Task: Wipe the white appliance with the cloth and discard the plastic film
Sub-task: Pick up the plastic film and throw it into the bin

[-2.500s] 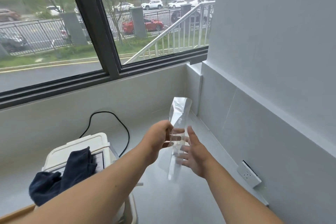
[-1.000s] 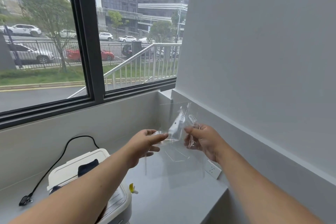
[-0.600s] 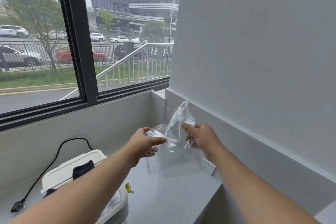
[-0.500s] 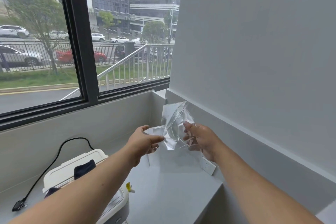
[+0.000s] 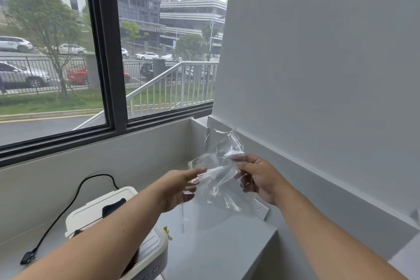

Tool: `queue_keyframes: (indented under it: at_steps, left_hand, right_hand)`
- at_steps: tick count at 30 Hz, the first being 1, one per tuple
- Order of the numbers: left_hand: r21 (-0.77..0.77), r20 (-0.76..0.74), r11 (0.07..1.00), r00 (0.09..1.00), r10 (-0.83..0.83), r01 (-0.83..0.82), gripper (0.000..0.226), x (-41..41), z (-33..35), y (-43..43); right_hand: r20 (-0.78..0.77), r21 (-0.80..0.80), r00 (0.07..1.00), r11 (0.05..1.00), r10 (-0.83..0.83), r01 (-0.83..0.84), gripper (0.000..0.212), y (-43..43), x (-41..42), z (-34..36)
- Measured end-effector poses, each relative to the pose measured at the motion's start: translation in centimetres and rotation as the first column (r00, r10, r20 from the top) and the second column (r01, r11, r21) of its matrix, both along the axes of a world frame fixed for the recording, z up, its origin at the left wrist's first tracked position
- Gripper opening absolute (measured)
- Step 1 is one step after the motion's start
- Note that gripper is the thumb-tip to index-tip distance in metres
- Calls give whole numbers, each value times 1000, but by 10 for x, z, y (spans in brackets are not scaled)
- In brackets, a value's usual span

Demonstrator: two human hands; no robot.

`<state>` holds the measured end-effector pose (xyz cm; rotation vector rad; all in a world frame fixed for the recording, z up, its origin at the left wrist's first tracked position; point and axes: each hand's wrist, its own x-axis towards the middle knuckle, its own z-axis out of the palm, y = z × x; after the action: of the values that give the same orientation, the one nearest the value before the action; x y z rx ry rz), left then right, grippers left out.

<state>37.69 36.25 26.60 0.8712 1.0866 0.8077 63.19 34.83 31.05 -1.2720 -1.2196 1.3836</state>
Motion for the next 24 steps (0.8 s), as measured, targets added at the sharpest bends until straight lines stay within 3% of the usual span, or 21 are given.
queue_keyframes:
  at_steps: [6,15,19,24]
  left_hand:
    - [81,20,997,1000,17,-18,84,1,-2,-12]
    - [79,-46,996,998,-47,51,71,39,-23,-32]
    - [56,-2,997,998,-61,61,65,60,-32,-37]
    - [79,-36,993,996,-87,90,43,98,-30,-45]
  right_hand:
    - [176,40,979,994,-102,97,16,-23,2,0]
    - [522,163,821,972,-229,167,32,-59,7,-30]
    - [610,208,737,957,-289,203,30,-77,18,-37]
    - [772,332,497,918,-396,216,21,-91,38,-44]
